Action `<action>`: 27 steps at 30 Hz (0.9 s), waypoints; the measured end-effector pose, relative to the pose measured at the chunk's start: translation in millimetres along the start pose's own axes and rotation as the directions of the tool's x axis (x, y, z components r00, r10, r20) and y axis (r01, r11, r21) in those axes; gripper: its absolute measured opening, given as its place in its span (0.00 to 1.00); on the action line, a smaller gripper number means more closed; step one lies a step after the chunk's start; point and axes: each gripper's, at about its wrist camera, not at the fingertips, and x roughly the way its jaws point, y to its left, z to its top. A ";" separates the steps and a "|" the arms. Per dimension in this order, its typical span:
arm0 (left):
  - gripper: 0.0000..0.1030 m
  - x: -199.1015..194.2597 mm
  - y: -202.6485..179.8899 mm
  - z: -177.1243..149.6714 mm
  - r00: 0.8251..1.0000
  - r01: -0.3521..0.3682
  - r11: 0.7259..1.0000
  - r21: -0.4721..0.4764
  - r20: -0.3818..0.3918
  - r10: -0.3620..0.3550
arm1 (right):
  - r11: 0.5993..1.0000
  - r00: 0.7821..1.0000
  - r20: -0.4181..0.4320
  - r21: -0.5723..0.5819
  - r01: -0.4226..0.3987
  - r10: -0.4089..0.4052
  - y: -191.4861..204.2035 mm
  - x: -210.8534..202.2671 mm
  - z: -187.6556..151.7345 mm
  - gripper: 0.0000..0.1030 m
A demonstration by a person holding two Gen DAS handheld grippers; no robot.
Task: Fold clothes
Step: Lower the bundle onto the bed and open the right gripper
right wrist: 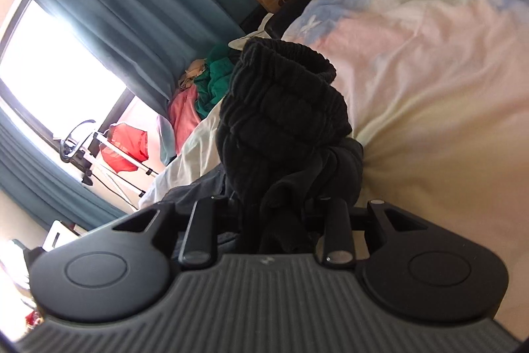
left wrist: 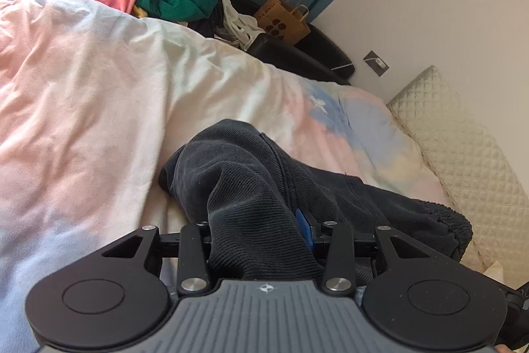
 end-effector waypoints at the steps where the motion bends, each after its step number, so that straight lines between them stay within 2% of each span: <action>1: 0.40 -2.2 3.2 -7.5 1.000 -0.007 1.000 0.011 -0.020 0.007 | 1.000 1.000 -0.011 0.009 0.013 -0.013 -4.9 -3.7 -9.8 0.31; 4: 0.41 -6.5 13.3 -30.6 0.997 -0.028 0.999 0.046 -0.070 0.031 | 0.997 0.996 -0.060 0.046 0.061 -0.058 -25.3 -12.1 -44.3 0.31; 7: 0.45 -11.6 19.2 -52.2 0.997 -0.045 0.994 0.095 -0.061 0.051 | 0.995 0.994 -0.089 0.063 0.072 -0.066 -46.3 -13.4 -70.2 0.36; 9: 0.46 -15.5 16.1 -55.7 0.996 -0.062 0.993 0.102 -0.052 0.068 | 0.996 0.995 -0.089 0.071 0.057 -0.051 -54.7 -14.5 -76.2 0.39; 12: 0.48 -28.5 2.3 -52.5 0.992 -0.116 0.986 0.117 -0.041 0.121 | 0.991 0.990 -0.130 0.110 0.075 -0.060 -48.8 -21.9 -66.1 0.42; 16: 0.53 -62.9 -18.3 -43.5 0.981 -0.178 0.973 0.145 -0.053 0.188 | 0.982 0.970 -0.175 0.057 0.181 -0.168 -22.2 -48.4 -47.9 0.44; 19: 0.59 -101.4 -42.9 -38.0 0.978 -0.200 0.958 0.205 -0.025 0.209 | 0.979 0.969 -0.140 -0.045 0.200 -0.204 4.4 -83.1 -39.8 0.43; 22: 0.67 -150.3 -75.1 -37.4 0.978 -0.208 0.943 0.259 0.046 0.203 | 0.971 0.974 -0.087 -0.139 0.197 -0.210 36.3 -123.7 -32.5 0.43; 25: 0.79 -200.7 -106.3 -42.2 0.978 -0.205 0.929 0.307 0.099 0.182 | 0.962 0.983 -0.049 -0.220 0.164 -0.179 73.0 -165.2 -29.6 0.43; 27: 0.83 -233.6 -127.9 -50.9 0.977 -0.206 0.909 0.362 0.122 0.173 | 0.955 0.987 -0.027 -0.260 0.145 -0.157 95.0 -193.6 -32.9 0.43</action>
